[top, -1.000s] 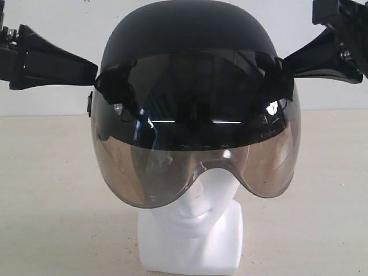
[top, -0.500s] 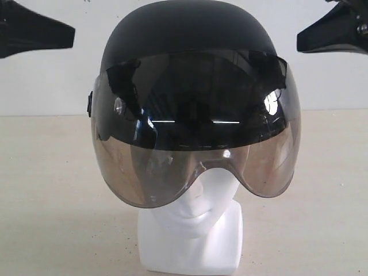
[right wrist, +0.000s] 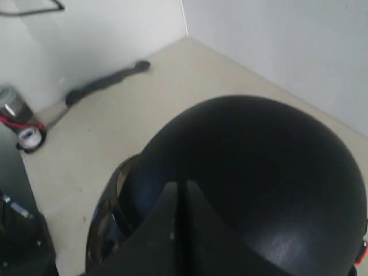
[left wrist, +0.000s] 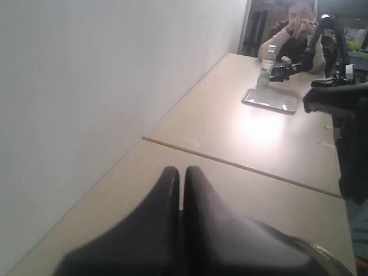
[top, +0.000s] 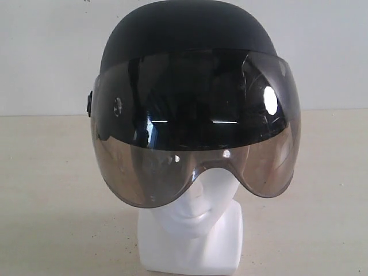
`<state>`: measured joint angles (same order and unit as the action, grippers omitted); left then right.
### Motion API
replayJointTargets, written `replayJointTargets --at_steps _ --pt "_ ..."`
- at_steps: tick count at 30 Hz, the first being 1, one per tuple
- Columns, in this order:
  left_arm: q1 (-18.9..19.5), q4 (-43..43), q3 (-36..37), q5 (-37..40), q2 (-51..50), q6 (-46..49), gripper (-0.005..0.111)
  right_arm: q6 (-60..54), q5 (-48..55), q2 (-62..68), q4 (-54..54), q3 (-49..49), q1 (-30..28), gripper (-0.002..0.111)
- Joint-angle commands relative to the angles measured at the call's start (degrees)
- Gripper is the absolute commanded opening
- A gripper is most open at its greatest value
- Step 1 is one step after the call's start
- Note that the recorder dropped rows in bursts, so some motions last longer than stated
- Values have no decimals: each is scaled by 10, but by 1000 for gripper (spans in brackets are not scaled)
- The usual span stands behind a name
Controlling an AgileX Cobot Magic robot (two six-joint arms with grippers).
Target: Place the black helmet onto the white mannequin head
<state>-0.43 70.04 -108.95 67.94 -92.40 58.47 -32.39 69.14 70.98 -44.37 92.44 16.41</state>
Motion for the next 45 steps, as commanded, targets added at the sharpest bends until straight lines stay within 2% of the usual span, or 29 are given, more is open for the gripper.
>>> replayJointTargets --at_steps 1,3,8,13,20,26,30,35,45 --pt "-23 -13 -24 20 -28 -6 4 85 1 52 163 33 113 0" --pt "-51 -63 -24 20 -36 4 4 113 7 86 222 60 174 0" --pt "-81 -80 -24 20 -43 42 4 148 8 122 268 104 214 0" --pt "-83 -65 -22 20 -43 45 4 152 8 130 276 128 214 0" --pt "-83 -55 38 20 -43 79 4 185 8 129 324 172 214 0" --pt "-83 29 85 20 -43 135 4 199 8 129 318 175 214 0" --pt "-83 41 101 20 -43 157 4 198 8 129 319 175 214 0" --pt "-83 103 137 20 -43 218 4 207 8 131 313 175 214 0" --pt "-83 106 196 20 -43 262 4 224 8 131 306 166 214 0"
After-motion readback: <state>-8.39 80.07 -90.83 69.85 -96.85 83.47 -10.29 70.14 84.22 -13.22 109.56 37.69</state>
